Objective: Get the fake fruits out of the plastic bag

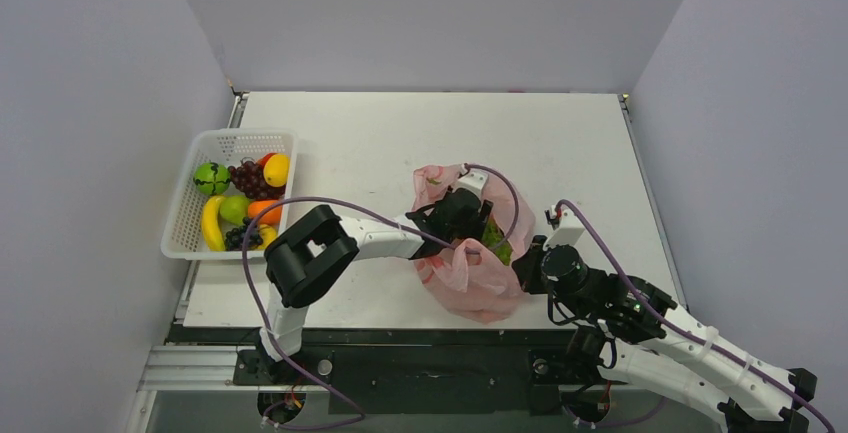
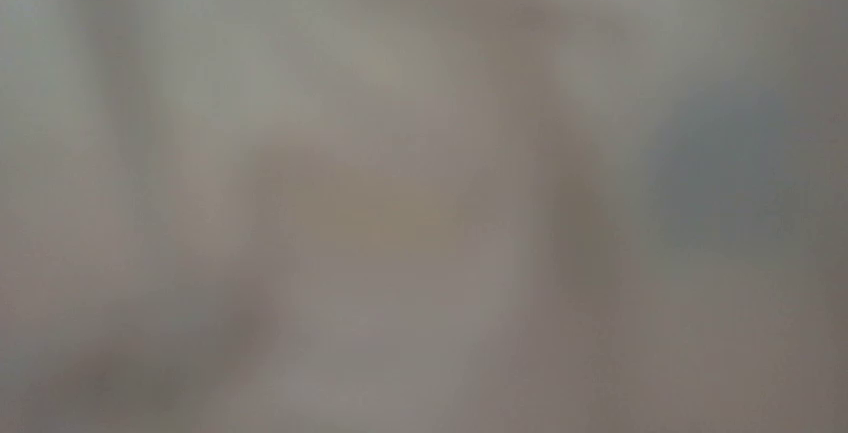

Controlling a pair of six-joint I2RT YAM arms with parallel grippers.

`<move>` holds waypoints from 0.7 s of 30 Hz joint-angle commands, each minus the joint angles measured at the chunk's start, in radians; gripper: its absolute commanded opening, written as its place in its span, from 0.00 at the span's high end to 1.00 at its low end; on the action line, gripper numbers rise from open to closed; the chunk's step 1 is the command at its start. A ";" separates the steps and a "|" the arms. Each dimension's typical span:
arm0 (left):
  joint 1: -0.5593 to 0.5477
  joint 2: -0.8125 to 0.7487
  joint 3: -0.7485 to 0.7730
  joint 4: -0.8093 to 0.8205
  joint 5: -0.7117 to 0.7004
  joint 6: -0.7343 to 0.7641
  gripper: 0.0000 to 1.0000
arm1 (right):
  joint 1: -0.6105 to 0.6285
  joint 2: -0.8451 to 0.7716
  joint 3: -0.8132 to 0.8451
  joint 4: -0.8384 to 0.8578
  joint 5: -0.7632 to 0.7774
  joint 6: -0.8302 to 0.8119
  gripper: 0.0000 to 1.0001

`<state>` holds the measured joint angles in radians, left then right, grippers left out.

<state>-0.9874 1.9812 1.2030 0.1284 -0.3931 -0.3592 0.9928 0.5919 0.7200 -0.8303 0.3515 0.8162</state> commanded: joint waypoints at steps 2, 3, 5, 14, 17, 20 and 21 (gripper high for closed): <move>0.021 -0.032 0.025 -0.058 0.110 0.001 0.55 | 0.000 0.022 0.014 0.028 0.029 -0.016 1.00; 0.021 -0.054 0.023 -0.062 0.120 0.000 0.61 | 0.000 0.025 0.014 0.029 0.032 -0.016 1.00; 0.020 -0.093 0.013 -0.075 0.150 -0.010 0.69 | -0.001 0.032 0.016 0.031 0.038 -0.017 1.00; 0.017 -0.278 -0.063 -0.145 0.353 -0.092 0.96 | -0.001 0.060 0.002 0.066 0.057 -0.012 1.00; 0.014 -0.335 -0.070 -0.211 0.407 -0.098 0.97 | -0.001 0.074 0.002 0.077 0.059 -0.008 1.00; 0.012 -0.413 -0.104 -0.214 0.512 -0.109 0.98 | -0.001 0.085 0.010 0.079 0.069 -0.011 1.00; 0.012 -0.429 -0.128 -0.198 0.575 -0.112 0.98 | 0.000 0.086 0.014 0.079 0.073 -0.014 1.00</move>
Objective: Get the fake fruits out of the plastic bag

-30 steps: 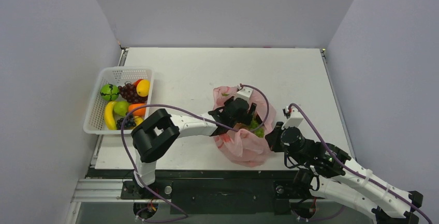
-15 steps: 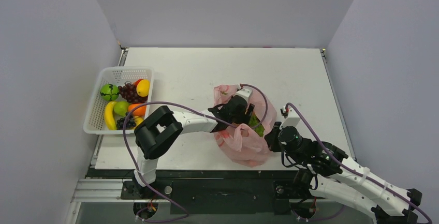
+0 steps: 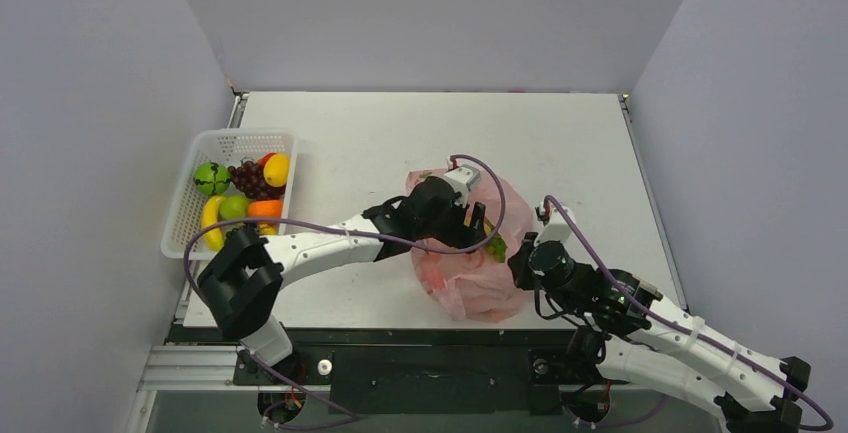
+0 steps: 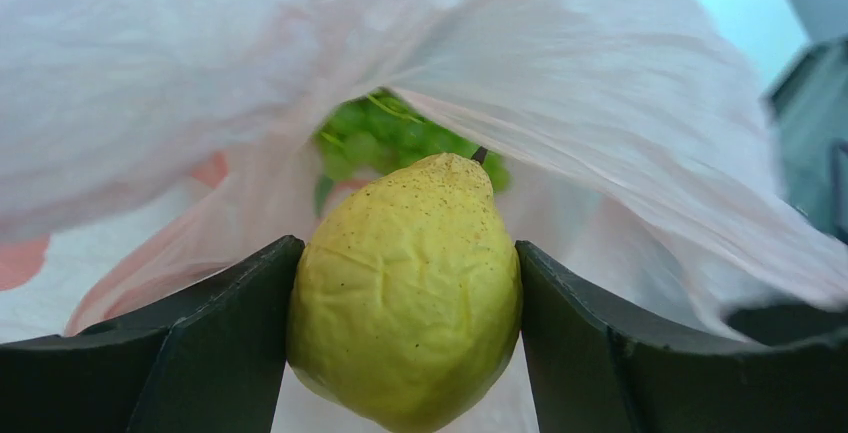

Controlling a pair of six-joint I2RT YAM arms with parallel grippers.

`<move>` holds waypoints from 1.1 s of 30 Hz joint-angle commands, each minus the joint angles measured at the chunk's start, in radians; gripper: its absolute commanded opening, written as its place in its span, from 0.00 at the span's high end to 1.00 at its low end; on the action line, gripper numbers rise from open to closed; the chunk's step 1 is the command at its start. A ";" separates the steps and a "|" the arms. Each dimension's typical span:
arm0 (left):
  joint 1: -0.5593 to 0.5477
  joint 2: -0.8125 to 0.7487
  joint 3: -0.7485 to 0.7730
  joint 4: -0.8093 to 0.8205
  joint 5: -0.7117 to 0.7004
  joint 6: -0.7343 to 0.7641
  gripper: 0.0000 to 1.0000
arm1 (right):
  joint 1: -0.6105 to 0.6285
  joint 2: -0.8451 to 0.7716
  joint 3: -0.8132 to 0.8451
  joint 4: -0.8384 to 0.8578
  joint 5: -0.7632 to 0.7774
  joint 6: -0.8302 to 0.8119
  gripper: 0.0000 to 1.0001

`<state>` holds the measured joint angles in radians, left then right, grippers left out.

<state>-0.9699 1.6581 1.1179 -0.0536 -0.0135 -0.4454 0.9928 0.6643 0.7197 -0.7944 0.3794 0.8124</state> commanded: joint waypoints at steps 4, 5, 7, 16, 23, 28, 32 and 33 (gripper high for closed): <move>-0.006 -0.210 -0.111 -0.005 0.365 -0.028 0.98 | 0.000 0.012 0.033 0.042 0.074 -0.025 1.00; -0.006 -0.253 -0.120 -0.011 0.376 -0.026 0.98 | -0.001 0.012 0.036 0.042 0.081 -0.028 1.00; 0.000 -0.326 -0.160 -0.032 0.381 -0.021 0.98 | -0.002 0.014 0.043 0.043 0.088 -0.032 1.00; 0.180 -0.749 -0.206 -0.072 0.332 -0.057 1.00 | -0.003 0.023 0.040 0.042 0.078 -0.022 1.00; 0.203 -1.018 -0.180 -0.236 -0.074 0.085 1.00 | -0.005 0.013 0.034 0.042 0.083 -0.024 1.00; 0.204 -1.084 -0.147 -0.478 -0.510 0.137 1.00 | -0.006 0.012 0.032 0.041 0.086 -0.033 1.00; 0.204 -1.056 -0.182 -0.687 -0.842 0.040 1.00 | -0.008 0.022 0.033 0.045 0.092 -0.041 1.00; 0.205 -1.052 -0.195 -0.720 -0.888 0.020 1.00 | -0.008 0.026 0.036 0.045 0.091 -0.045 1.00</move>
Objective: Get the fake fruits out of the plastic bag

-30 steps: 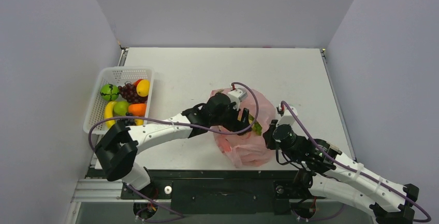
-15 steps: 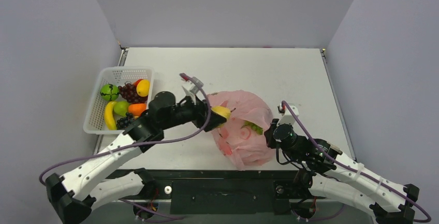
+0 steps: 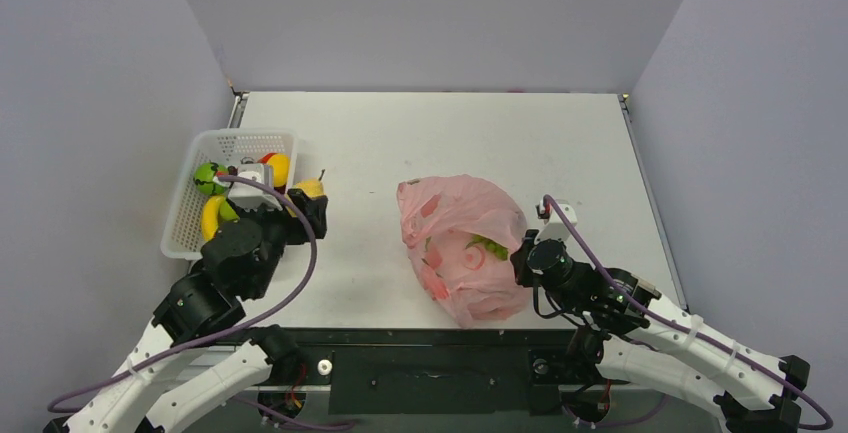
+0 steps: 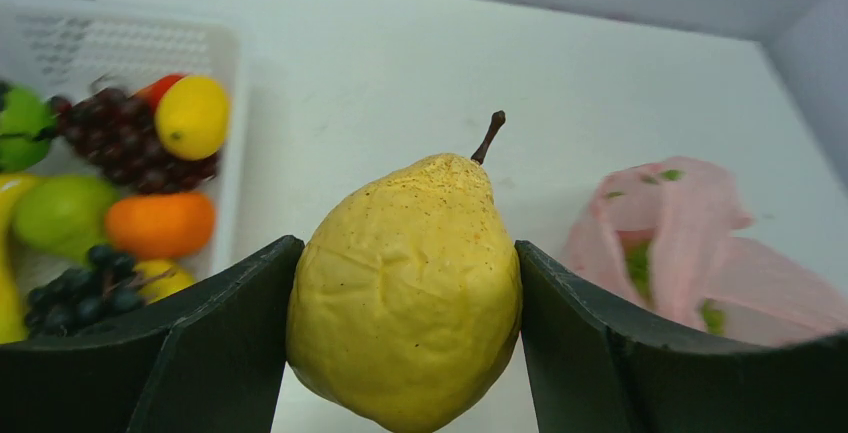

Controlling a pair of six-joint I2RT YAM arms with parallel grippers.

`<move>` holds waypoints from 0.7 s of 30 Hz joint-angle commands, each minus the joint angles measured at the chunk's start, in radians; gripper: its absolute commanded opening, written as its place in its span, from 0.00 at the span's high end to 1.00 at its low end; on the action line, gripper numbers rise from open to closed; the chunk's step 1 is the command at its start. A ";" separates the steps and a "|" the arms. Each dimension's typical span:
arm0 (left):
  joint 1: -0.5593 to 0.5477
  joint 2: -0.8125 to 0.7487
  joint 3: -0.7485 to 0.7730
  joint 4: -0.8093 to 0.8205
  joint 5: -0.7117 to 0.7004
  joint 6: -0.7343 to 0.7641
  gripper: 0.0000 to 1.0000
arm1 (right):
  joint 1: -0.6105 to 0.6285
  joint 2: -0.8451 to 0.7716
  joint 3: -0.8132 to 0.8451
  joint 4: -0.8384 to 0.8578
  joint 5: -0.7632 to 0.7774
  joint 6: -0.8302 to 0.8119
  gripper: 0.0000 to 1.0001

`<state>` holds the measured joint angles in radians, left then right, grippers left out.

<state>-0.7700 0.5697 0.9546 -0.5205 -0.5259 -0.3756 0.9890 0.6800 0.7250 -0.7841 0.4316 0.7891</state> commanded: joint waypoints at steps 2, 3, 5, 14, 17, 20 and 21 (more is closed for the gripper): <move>0.011 0.045 -0.071 -0.265 -0.414 -0.071 1.00 | -0.005 0.015 0.034 0.035 0.035 -0.025 1.00; 0.023 0.046 -0.096 -0.259 -0.419 -0.072 1.00 | -0.004 0.015 0.034 0.035 0.034 -0.025 1.00; 0.058 0.047 -0.135 -0.224 -0.428 -0.056 0.97 | -0.004 0.013 0.033 0.035 0.032 -0.027 1.00; 0.567 0.138 -0.190 0.068 -0.140 0.069 0.91 | -0.004 -0.016 0.029 0.033 0.020 -0.019 1.00; 0.779 0.190 -0.178 0.130 0.001 0.037 0.94 | -0.004 -0.027 0.029 0.030 0.018 -0.017 1.00; 0.909 0.251 -0.189 0.197 0.082 0.009 0.95 | -0.005 -0.038 0.027 0.029 0.022 -0.014 1.00; 0.960 0.265 -0.190 0.220 0.120 0.006 0.95 | -0.005 -0.041 0.026 0.029 0.023 -0.013 1.00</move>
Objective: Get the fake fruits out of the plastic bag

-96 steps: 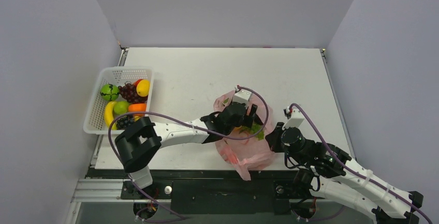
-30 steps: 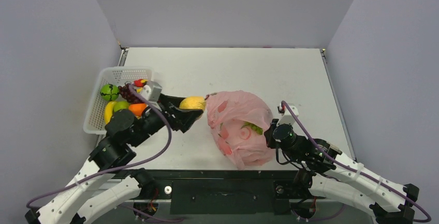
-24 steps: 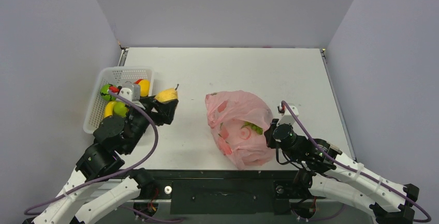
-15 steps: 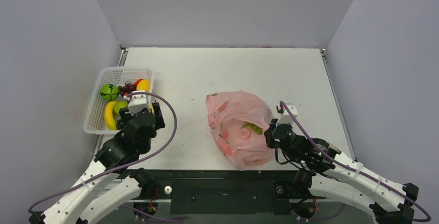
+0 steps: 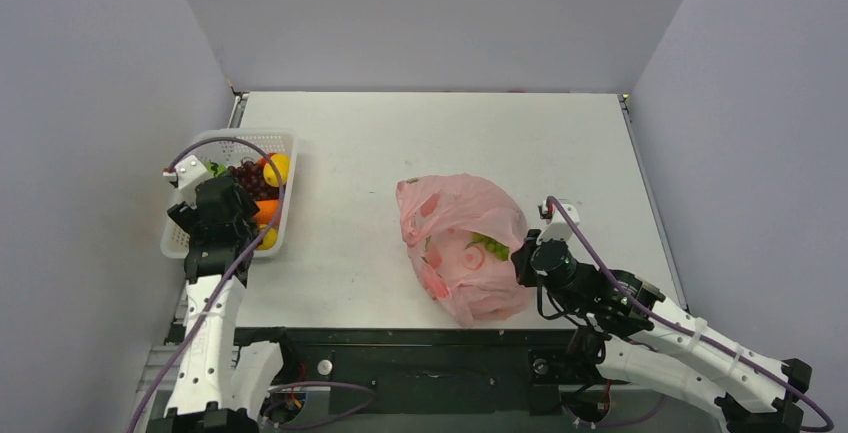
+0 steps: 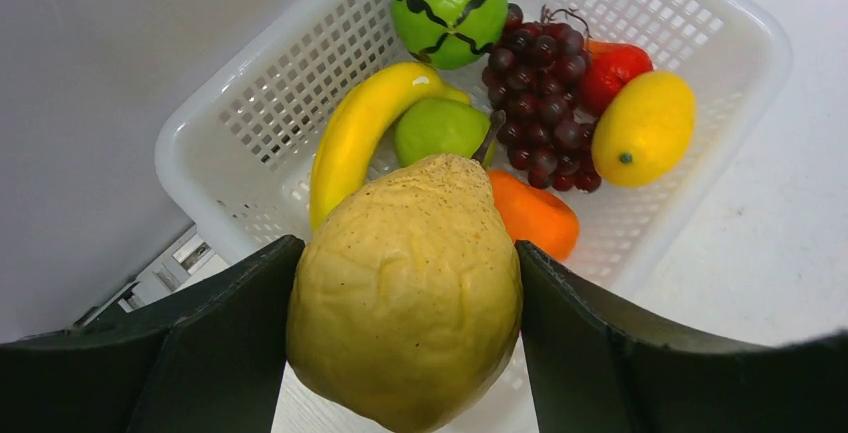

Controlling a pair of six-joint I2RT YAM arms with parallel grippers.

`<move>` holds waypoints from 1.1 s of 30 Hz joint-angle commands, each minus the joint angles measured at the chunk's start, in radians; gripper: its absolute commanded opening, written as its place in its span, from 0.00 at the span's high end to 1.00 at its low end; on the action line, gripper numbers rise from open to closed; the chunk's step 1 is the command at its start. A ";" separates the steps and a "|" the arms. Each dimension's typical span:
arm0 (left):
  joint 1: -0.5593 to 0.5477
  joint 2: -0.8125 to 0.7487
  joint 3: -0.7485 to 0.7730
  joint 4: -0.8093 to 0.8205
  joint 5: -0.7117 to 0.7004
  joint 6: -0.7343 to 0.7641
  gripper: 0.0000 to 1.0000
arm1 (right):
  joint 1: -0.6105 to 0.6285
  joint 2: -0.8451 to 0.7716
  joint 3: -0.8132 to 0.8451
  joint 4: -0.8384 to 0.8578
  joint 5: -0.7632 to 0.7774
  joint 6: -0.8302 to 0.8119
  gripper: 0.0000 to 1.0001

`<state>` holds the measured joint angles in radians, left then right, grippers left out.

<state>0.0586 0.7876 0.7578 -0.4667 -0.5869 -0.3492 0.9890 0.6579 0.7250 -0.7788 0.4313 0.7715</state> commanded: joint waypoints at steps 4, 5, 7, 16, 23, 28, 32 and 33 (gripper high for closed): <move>0.238 0.141 0.012 0.197 0.156 -0.010 0.95 | -0.004 -0.018 0.030 0.018 0.030 0.000 1.00; 0.253 0.151 0.008 0.219 0.129 0.002 0.94 | -0.005 -0.017 0.032 0.016 0.031 -0.004 1.00; 0.306 0.187 0.005 0.230 0.134 -0.006 0.92 | -0.006 -0.013 0.032 0.016 0.033 -0.009 1.00; 0.476 0.302 0.028 0.218 0.319 -0.089 0.49 | -0.010 -0.005 0.043 0.009 0.037 -0.026 1.00; 0.478 0.263 0.004 0.226 0.282 -0.107 0.08 | -0.012 -0.011 0.038 0.010 0.037 -0.020 1.00; 0.478 0.251 -0.001 0.218 0.270 -0.122 0.03 | -0.011 -0.005 0.047 0.009 0.038 -0.025 1.00; 0.464 0.212 -0.017 0.233 0.307 -0.122 0.03 | -0.013 -0.007 0.046 0.009 0.040 -0.025 1.00; 0.456 0.194 -0.021 0.240 0.354 -0.118 0.03 | -0.013 -0.007 0.045 0.010 0.038 -0.025 1.00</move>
<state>0.5304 1.0451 0.7490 -0.2863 -0.3008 -0.4610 0.9825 0.6506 0.7311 -0.7795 0.4351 0.7559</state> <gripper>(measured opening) 0.971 0.003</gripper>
